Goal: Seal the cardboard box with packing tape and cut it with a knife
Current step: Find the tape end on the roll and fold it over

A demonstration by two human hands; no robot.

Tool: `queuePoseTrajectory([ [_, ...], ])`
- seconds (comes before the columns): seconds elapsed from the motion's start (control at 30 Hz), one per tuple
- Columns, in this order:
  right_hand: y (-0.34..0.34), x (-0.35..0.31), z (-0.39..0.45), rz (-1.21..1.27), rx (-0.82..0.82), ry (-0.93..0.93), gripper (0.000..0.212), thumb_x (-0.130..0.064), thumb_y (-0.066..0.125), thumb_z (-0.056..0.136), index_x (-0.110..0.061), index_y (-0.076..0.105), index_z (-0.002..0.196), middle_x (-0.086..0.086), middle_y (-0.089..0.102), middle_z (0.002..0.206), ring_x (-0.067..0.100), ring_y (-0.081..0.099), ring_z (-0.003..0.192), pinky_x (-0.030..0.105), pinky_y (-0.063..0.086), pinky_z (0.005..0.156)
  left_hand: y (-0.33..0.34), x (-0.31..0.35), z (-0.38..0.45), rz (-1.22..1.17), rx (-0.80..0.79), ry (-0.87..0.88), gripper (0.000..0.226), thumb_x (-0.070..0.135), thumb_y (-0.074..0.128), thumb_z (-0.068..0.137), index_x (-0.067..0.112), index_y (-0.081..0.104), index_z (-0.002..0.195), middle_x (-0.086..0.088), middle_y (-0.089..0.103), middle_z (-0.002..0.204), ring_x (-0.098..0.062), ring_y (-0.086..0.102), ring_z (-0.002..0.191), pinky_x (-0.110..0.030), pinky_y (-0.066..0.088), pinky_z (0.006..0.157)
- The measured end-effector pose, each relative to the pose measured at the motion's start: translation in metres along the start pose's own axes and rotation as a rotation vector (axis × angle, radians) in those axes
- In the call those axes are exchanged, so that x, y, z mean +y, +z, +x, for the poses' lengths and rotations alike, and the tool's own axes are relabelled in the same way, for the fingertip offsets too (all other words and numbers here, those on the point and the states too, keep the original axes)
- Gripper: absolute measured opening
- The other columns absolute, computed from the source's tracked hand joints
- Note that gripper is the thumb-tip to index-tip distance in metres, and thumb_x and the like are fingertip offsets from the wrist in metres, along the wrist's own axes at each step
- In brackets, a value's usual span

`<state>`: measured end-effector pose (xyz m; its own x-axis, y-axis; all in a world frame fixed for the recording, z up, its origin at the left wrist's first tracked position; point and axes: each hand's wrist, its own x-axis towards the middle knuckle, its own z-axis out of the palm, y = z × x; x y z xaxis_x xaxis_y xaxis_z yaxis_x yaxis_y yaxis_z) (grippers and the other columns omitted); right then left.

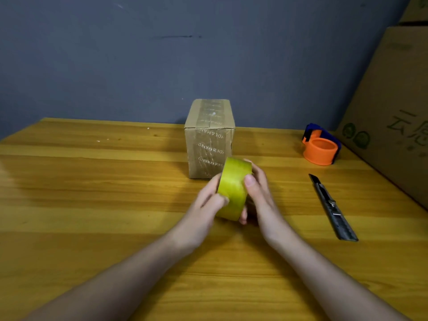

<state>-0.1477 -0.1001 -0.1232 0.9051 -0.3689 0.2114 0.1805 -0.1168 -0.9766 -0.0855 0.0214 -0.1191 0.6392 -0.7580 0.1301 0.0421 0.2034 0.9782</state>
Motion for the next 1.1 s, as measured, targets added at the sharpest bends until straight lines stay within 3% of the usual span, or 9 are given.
queuePoseTrajectory([
  [0.13,-0.003,-0.007,-0.004,-0.046,-0.109,-0.068,0.082,-0.050,0.059,0.071,-0.033,0.022,0.143,-0.001,0.053,0.115,0.005,0.054,0.049,0.019,0.047,0.050,-0.006,-0.009,0.002,-0.033,0.062,-0.006,0.055,0.045,0.055,0.063,0.031,0.061,0.116,-0.005,0.064,0.103,-0.029,0.054,0.102,-0.062,0.032,0.104],
  [0.27,-0.006,-0.007,-0.004,-0.031,-0.107,-0.123,0.070,-0.026,0.065,0.077,-0.032,0.029,0.137,0.011,0.056,0.110,0.010,0.057,0.053,0.025,0.049,0.048,-0.005,-0.008,0.002,-0.060,0.065,-0.016,0.051,0.048,0.056,0.064,0.030,0.063,0.111,-0.004,0.064,0.099,-0.029,0.053,0.100,-0.058,0.034,0.103],
  [0.33,-0.008,-0.006,-0.002,-0.161,-0.080,-0.190,0.076,-0.031,0.071,0.071,-0.034,0.031,0.136,0.010,0.052,0.124,0.010,0.065,0.084,0.033,0.057,0.067,-0.006,-0.008,0.003,-0.046,0.078,-0.014,0.052,0.049,0.056,0.065,0.028,0.063,0.113,-0.006,0.063,0.101,-0.030,0.052,0.102,-0.060,0.032,0.105],
  [0.4,-0.012,-0.005,-0.001,-0.413,-0.056,-0.325,0.082,-0.035,0.073,0.066,-0.028,0.032,0.137,0.005,0.042,0.138,0.013,0.050,0.124,0.041,0.047,0.099,-0.008,-0.008,0.004,-0.052,0.087,-0.016,0.056,0.049,0.057,0.066,0.025,0.061,0.116,-0.010,0.062,0.103,-0.031,0.052,0.104,-0.064,0.032,0.107],
  [0.5,-0.018,-0.008,0.000,-0.709,-0.115,-0.531,0.089,-0.034,0.078,0.064,-0.020,0.030,0.138,0.000,0.028,0.148,0.011,0.025,0.142,0.030,0.029,0.115,-0.009,-0.006,0.007,-0.088,0.098,-0.002,0.054,0.044,0.056,0.068,0.018,0.061,0.115,-0.014,0.062,0.095,-0.031,0.056,0.093,-0.056,0.043,0.097],
  [0.63,-0.016,-0.011,-0.001,-0.786,-0.158,-0.608,0.080,-0.039,0.073,0.071,-0.017,0.035,0.138,0.002,0.024,0.152,0.015,0.018,0.146,0.030,0.024,0.117,-0.001,0.003,0.007,-0.200,0.061,0.064,0.030,0.025,0.041,0.075,0.016,0.065,0.090,-0.014,0.059,0.060,-0.023,0.057,0.054,-0.031,0.051,0.059],
  [0.8,-0.001,-0.006,-0.003,-0.426,0.018,-0.395,0.059,-0.044,0.055,0.082,-0.023,0.037,0.135,-0.001,0.035,0.143,0.006,0.034,0.136,0.033,0.036,0.110,0.000,-0.001,0.007,-0.002,0.019,0.200,0.033,0.025,0.049,0.066,0.030,0.069,0.091,0.006,0.066,0.086,-0.009,0.058,0.084,-0.023,0.047,0.076],
  [0.93,-0.003,-0.006,-0.003,-0.200,-0.033,-0.230,0.075,-0.042,0.065,0.071,-0.035,0.031,0.138,0.000,0.037,0.142,-0.003,0.048,0.120,0.014,0.048,0.088,0.000,-0.004,0.008,-0.004,-0.014,0.212,0.040,0.027,0.048,0.066,0.024,0.068,0.101,-0.011,0.066,0.094,-0.029,0.056,0.095,-0.045,0.042,0.091],
  [1.1,-0.007,-0.001,0.000,-0.508,0.057,-0.420,0.077,-0.043,0.069,0.070,-0.026,0.036,0.138,-0.003,0.037,0.140,0.004,0.038,0.132,0.029,0.041,0.107,0.001,-0.002,0.011,-0.121,0.029,0.147,0.036,0.026,0.045,0.071,0.023,0.070,0.097,-0.011,0.069,0.077,-0.023,0.063,0.072,-0.037,0.051,0.076],
])
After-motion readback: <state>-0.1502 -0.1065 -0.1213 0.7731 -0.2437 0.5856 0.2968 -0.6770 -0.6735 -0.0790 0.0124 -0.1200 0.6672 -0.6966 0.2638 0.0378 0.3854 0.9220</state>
